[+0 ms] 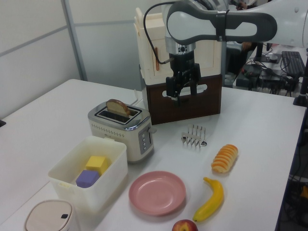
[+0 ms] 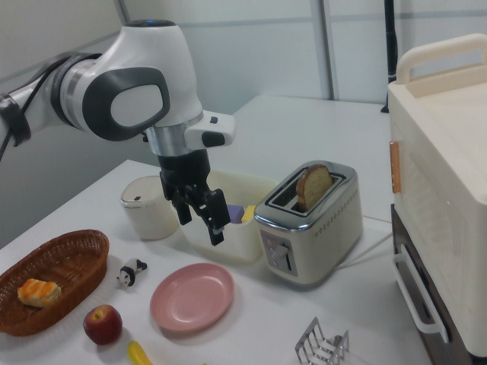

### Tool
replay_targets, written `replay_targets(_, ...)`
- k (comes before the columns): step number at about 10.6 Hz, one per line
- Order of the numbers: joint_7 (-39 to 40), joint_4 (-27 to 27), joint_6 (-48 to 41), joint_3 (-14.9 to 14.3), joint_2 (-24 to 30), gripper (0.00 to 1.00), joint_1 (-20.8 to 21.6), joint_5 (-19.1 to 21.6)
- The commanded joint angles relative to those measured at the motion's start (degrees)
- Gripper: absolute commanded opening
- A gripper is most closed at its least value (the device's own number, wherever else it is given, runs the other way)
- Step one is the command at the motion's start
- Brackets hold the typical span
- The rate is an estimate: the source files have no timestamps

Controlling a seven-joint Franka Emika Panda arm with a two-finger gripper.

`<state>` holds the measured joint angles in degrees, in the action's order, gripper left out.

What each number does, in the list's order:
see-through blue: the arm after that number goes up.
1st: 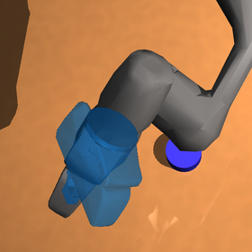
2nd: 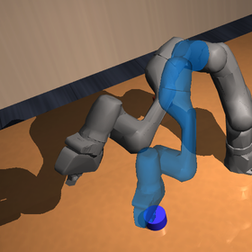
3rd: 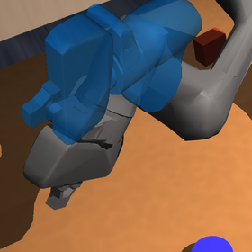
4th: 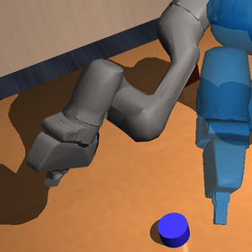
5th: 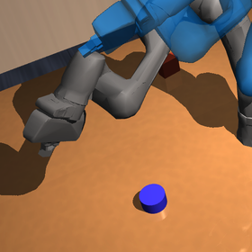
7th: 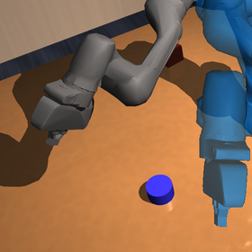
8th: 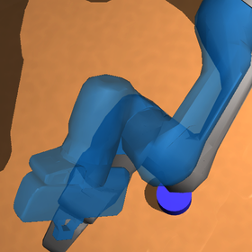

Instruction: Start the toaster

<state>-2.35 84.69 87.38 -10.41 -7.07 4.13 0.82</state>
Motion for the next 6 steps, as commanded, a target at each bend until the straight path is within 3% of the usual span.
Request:
replay_targets(1, 1.2, 0.5, -0.8, -0.3, -0.3, 1.0, 1.0, -0.8)
replay_targets(6, 0.4, 0.5, 4.3, 0.0, -1.4, 1.0, 1.1, 0.0)
